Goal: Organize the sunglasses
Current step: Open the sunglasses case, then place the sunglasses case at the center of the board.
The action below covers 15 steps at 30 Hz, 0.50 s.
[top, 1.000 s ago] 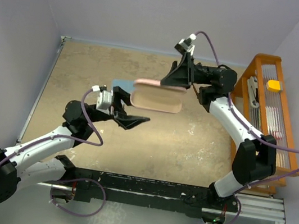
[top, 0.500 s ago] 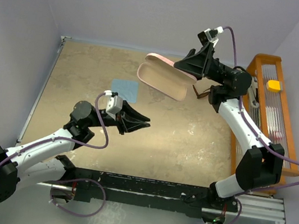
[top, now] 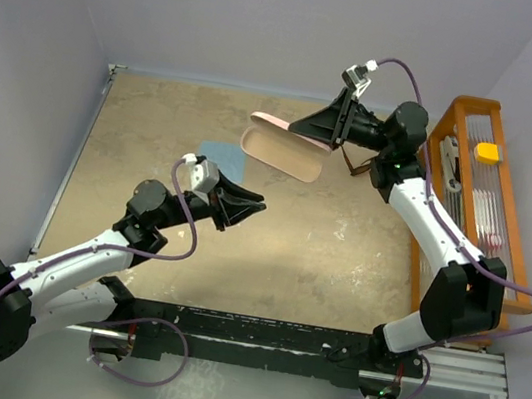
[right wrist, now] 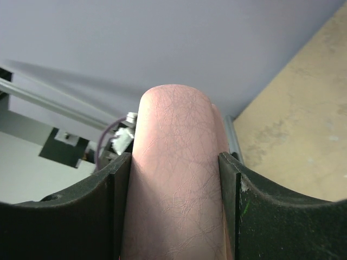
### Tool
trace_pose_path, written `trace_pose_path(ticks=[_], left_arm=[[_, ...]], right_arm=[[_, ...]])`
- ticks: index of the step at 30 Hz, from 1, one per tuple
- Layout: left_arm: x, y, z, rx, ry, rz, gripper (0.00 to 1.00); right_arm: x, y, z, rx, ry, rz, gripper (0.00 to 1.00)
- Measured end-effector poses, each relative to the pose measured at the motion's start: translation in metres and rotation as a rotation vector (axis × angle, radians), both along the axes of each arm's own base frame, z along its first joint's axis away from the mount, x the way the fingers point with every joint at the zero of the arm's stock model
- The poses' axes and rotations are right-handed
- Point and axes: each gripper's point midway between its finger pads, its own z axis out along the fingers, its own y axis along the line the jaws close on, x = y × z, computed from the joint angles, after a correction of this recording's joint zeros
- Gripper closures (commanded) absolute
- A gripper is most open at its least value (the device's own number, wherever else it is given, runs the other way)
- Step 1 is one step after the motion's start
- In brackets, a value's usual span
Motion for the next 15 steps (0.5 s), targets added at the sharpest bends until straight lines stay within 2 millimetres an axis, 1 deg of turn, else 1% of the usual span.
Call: trace_pose_path(ticks=[4, 8, 11, 15], left_arm=[[0.0, 0.002, -0.006, 0.012, 0.015, 0.01, 0.81], [0.004, 0.01, -0.001, -0.011, 0.01, 0.072, 0.81], [0.014, 0.022, 0.003, -0.042, 0.01, 0.162, 0.8], [0.037, 0.05, 0.003, -0.106, 0.03, 0.333, 0.77]], right_arm=[[0.012, -0.002, -0.034, -0.087, -0.004, -0.038, 1.0], [0.025, -0.004, -0.071, -0.153, 0.013, -0.057, 1.0], [0.038, -0.004, -0.104, -0.207, 0.041, -0.06, 1.0], [0.049, -0.002, -0.15, -0.282, 0.078, -0.052, 1.0]])
